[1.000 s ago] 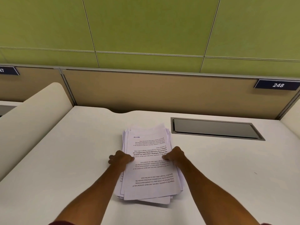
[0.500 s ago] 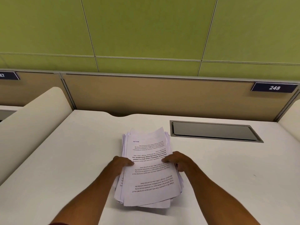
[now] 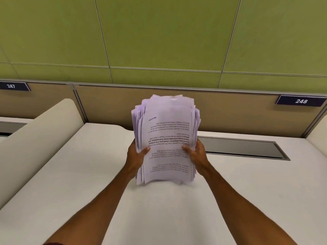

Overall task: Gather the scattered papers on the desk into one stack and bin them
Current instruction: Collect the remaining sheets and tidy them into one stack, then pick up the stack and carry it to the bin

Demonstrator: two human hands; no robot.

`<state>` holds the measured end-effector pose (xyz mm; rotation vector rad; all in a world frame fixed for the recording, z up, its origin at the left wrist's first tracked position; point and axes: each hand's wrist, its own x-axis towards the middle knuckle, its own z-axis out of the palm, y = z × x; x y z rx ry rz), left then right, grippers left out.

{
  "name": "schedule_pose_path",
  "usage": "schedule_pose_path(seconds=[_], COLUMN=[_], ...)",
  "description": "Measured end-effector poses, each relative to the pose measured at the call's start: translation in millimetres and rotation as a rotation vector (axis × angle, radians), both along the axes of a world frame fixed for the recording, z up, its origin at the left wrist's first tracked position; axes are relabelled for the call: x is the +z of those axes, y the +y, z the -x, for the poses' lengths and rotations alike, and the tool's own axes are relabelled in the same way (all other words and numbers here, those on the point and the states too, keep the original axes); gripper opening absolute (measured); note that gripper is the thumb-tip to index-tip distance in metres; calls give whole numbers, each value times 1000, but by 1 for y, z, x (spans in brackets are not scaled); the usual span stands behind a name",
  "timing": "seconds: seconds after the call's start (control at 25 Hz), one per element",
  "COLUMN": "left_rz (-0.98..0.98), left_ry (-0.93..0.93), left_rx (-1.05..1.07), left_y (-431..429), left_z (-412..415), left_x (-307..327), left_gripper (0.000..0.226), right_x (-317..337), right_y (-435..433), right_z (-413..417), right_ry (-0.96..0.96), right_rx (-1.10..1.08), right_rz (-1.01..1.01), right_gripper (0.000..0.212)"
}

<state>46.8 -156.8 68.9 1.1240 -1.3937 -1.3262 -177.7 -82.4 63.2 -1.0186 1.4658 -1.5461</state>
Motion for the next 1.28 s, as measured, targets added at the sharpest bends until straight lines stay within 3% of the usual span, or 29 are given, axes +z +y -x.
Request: schedule_pose_path(seconds=[0.28, 0.48, 0.68, 0.84, 1.0, 1.28], left_rz=[66, 137, -251, -548, -787, -802], left_ry=[-73, -208, -112, -28, 224, 413], left_rx=[-23, -7, -235, -209, -163, -122], left_y=[-2, -7, -10, 15, 32, 52], left_z=[7, 7, -17, -34, -46, -71], left_x=[-7, -2, 0, -26, -47, -48], left_gripper=[53, 42, 38, 43, 42, 65], right_x=[-8, -4, 0, -18, -35, -35], right_y=[0, -2, 4, 17, 28, 34], right_z=[0, 7, 27, 17, 6, -13], right_ry=[167, 257, 39, -117, -216, -265], right_rx=[10, 19, 249, 334, 376, 459], right_rz=[40, 1, -277, -466, -483, -497], right_gripper=[42, 37, 43, 47, 52, 50])
